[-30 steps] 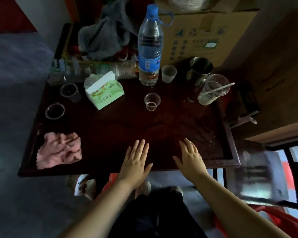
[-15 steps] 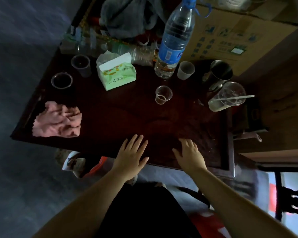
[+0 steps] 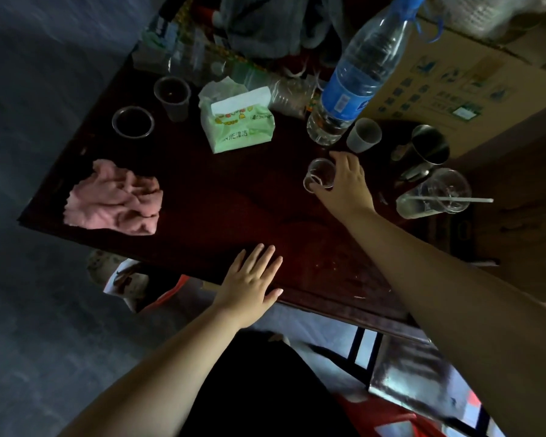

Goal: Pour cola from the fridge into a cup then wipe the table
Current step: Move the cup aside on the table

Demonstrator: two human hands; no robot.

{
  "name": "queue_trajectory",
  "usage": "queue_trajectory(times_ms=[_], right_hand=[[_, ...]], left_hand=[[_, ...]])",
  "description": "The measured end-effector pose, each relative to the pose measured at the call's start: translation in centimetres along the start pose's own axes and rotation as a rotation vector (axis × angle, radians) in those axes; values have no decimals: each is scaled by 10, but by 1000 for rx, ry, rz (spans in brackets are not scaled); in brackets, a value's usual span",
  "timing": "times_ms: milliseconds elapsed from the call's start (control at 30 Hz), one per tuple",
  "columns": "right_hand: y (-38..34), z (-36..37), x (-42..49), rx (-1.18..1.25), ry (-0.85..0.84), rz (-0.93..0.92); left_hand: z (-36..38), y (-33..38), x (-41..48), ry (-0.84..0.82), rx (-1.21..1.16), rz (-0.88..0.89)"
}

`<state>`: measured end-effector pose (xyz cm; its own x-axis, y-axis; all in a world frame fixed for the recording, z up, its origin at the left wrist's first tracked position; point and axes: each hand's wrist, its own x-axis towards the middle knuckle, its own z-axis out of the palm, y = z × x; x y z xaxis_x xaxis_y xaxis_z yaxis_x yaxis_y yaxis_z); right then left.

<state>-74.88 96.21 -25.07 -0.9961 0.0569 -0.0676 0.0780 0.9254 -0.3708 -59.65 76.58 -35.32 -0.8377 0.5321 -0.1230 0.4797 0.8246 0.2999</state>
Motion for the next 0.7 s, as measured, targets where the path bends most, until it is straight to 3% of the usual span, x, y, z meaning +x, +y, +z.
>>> queue_trajectory(times_ms=[167, 700], right_hand=[[-3, 14, 14, -38, -105, 59], [10, 7, -4, 75, 73, 83]], left_hand=[[2, -1, 0, 22, -2, 1], [-5, -1, 0, -32, 7, -6]])
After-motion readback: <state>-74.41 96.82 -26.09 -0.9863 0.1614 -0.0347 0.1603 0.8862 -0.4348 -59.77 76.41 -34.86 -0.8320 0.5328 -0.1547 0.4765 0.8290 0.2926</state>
